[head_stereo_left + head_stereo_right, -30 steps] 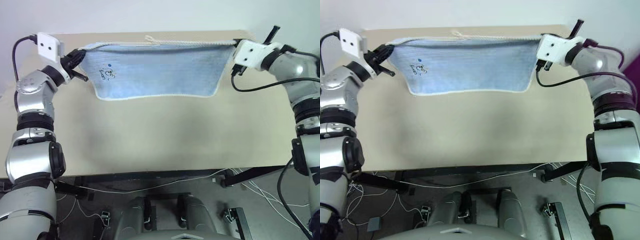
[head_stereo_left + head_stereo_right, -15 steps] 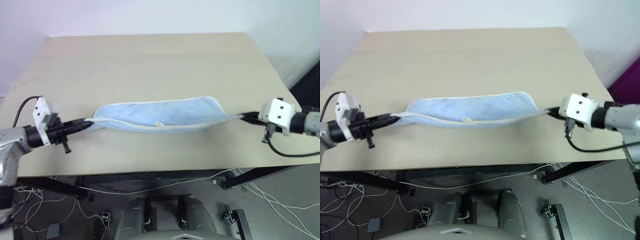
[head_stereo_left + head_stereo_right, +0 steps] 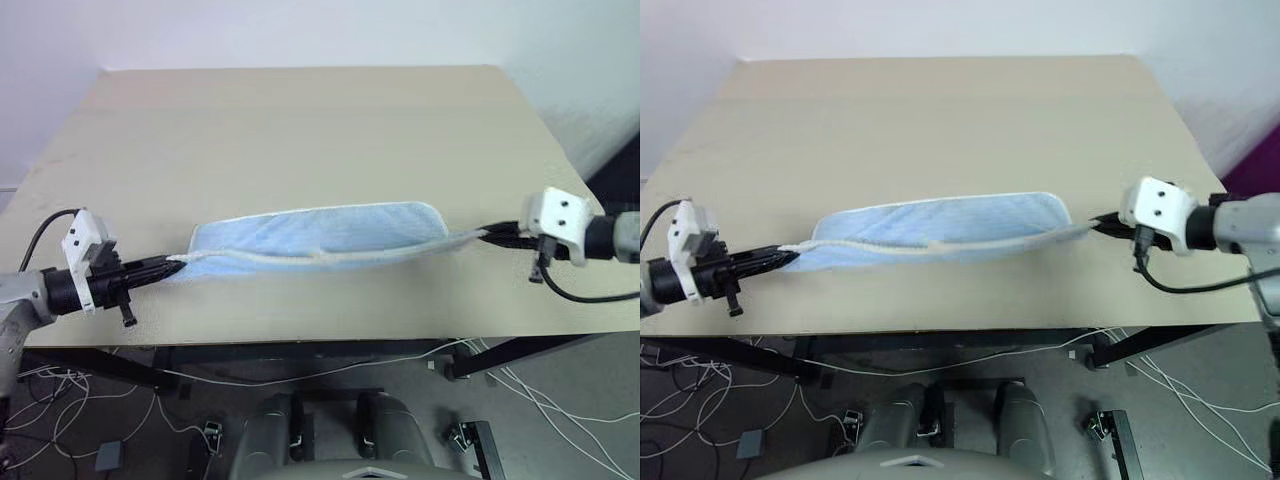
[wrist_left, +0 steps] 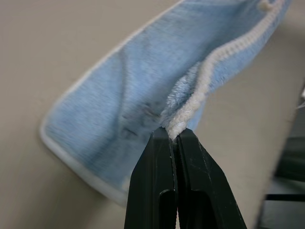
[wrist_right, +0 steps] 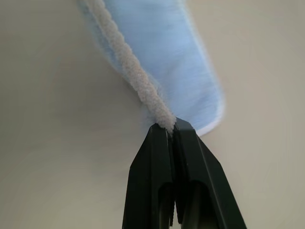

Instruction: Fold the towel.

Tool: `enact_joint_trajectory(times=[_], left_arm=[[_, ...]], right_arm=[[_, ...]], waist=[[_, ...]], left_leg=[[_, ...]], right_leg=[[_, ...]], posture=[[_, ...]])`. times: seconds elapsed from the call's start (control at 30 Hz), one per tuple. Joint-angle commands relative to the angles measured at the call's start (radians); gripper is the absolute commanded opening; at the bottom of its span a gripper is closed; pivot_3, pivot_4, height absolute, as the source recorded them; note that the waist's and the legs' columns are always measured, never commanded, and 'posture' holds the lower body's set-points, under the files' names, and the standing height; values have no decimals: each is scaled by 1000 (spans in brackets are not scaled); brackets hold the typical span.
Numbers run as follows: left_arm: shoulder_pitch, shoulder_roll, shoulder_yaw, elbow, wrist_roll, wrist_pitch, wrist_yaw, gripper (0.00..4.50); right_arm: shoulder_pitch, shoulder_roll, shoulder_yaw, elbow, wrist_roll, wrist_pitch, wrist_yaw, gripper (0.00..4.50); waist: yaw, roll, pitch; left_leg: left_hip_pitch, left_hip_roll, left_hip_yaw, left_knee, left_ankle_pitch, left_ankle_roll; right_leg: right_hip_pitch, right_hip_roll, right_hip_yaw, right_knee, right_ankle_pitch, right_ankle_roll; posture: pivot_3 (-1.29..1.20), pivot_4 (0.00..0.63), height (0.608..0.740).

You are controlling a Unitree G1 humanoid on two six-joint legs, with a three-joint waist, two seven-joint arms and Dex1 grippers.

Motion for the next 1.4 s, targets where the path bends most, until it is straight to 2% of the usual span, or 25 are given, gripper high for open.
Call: enact_joint_trajectory(times=[0.03, 0.4, 0.63, 0.73, 0.8, 0.97, 1.1, 1.23, 1.4], left_arm=[[-100, -27, -65, 141, 115, -103, 65, 0], [-366, -136, -206, 491, 293, -311, 130, 0], [-433, -169, -237, 603, 334, -362, 129, 0], [-436, -175, -225, 607, 315, -333, 116, 649], [-432, -174, -222, 600, 309, -328, 105, 1281], [-437, -160, -199, 632, 322, -337, 150, 3063], [-467, -169, -165, 690, 346, -396, 290, 4442], [-450, -192, -89, 654, 271, -374, 330, 4480], [-362, -217, -37, 521, 238, -382, 377, 4480]], right_arm=[[-126, 59, 68, 146, -102, -74, -47, 28], [-443, 262, 202, 646, -302, -305, -185, 28], [-526, 318, 218, 810, -344, -379, -214, 28], [-543, 325, 209, 844, -349, -382, -231, 681], [-549, 325, 207, 857, -353, -388, -237, 1320], [-543, 299, 191, 863, -354, -395, -278, 3054], [-515, 275, 164, 814, -356, -400, -362, 4412], [-408, 263, 81, 634, -287, -320, -405, 4465], [-117, 343, -79, 166, -119, 61, -485, 4465]], waist=[[-1, 0, 0], [-5, 0, 0], [-6, -1, 0], [-7, -1, 0], [-6, -1, 0], [-7, -1, 0], [-5, -1, 0], [-5, -1, 0], [-2, -1, 0]], left_leg=[[0, 0, 1, 0, 0, 0], [-1, 0, 6, 1, 2, 3], [-1, 0, 8, 1, 3, 3], [-1, 0, 8, 1, 3, 3], [-1, 0, 8, 1, 3, 3], [-1, 0, 8, 1, 3, 3], [-1, 0, 8, 1, 3, 3], [-1, 0, 6, 1, 3, 3], [0, 0, 5, 1, 3, 3]], right_leg=[[1, 0, 0, 0, 0, 0], [1, 3, 1, 2, 2, 5], [1, 4, 1, 2, 2, 5], [1, 4, 1, 2, 2, 5], [1, 4, 1, 2, 2, 5], [1, 4, 1, 2, 2, 5], [1, 3, 1, 2, 2, 5], [2, 3, 1, 2, 2, 5], [3, 3, 1, 3, 2, 5]], posture=[[0, 150, 740], [0, 150, 740], [0, 150, 740], [0, 150, 740], [0, 150, 740], [0, 150, 740], [0, 150, 740], [0, 150, 740], [0, 150, 740]])
